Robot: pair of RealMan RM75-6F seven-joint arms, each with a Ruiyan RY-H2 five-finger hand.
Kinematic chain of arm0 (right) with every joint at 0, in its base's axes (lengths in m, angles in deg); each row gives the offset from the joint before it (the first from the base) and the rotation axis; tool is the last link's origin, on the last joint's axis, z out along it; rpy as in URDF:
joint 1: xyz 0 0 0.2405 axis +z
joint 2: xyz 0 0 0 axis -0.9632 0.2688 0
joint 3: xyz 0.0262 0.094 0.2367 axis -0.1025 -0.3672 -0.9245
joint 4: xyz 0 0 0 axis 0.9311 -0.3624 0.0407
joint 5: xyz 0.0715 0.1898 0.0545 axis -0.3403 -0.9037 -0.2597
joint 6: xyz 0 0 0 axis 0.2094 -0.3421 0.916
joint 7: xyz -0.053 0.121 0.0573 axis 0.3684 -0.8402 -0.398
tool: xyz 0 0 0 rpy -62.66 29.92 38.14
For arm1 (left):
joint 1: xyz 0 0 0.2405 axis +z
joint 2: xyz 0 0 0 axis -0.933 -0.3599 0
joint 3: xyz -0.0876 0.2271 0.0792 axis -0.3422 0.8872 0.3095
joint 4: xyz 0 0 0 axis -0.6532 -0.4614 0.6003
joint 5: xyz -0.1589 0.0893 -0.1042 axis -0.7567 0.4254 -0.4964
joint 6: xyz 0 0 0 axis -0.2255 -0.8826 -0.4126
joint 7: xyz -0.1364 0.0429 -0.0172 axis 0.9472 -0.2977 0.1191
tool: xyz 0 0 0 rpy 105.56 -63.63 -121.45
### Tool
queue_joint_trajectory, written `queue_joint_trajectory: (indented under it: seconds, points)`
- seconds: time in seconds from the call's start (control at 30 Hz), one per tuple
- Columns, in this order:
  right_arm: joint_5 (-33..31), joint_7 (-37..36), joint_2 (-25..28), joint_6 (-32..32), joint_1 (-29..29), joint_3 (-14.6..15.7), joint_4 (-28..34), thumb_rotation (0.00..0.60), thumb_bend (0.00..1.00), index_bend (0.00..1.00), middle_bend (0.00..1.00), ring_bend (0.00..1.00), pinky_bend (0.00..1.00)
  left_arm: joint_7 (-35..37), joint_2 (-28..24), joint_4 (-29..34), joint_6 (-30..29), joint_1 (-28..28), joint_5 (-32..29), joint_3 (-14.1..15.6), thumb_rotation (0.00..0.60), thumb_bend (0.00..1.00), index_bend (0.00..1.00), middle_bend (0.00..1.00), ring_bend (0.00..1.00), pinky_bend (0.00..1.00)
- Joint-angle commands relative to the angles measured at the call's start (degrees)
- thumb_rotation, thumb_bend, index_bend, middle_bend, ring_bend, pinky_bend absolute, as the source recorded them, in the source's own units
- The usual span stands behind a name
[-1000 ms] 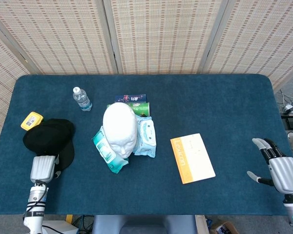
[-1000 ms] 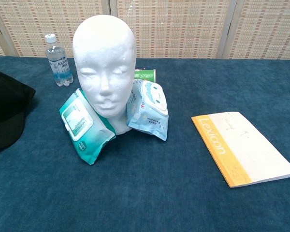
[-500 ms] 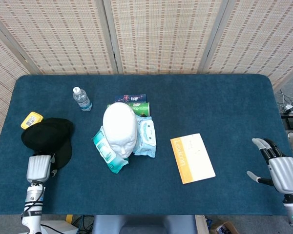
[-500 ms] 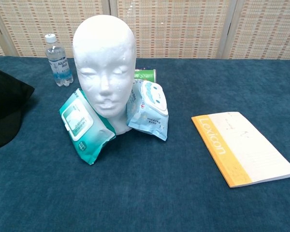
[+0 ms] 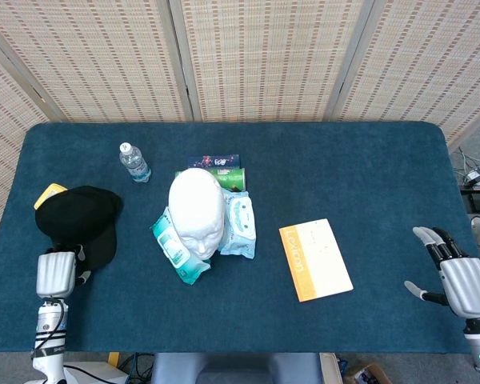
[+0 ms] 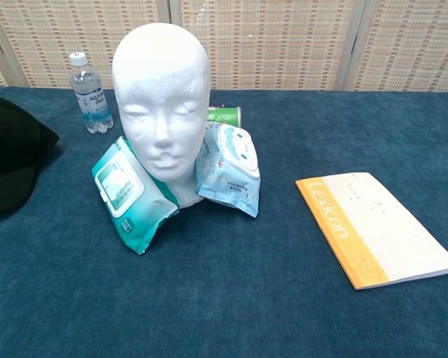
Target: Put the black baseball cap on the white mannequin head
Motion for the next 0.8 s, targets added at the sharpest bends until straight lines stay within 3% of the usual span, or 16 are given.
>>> queue_joint_trajectory:
  seconds: [0.03,0.1,0.2,0.8]
  points:
    - [0.0,0.0,0.0,0.0,0.0,0.0,0.0,0.6,0.0,0.04,0.18,0.12,0.46,4.4,1.4,-3.8,-3.2,0.1,2.5,-0.2,0.6,0.08,0.49,0.59,0.33,0.53]
    - [0.0,0.0,0.0,0.0,0.0,0.0,0.0,0.6,0.0,0.04,0.18,0.12,0.46,6.3,1.9,-5.3,-4.3,0.0,3.4,-0.2,0.6,0.08,0.48,0.49,0.28,0.53]
    - [0.0,0.0,0.0,0.0,0.0,0.0,0.0,0.6,0.0,0.04,0.18,0.12,0.46,9.2,2.5,-7.5,-5.7,-0.2,4.6,-0.2,0.6,0.08,0.48,0.44,0.26,0.53]
    - [-0.1,-0.2,0.1,0.1,0.0,-0.1,0.0,0.6,0.0,0.04,0.18,0.12,0.46,22.0,6.2,-18.4,-10.1,-1.2,8.1,-0.3,0.6,0.11,0.52,0.41,0.26,0.53]
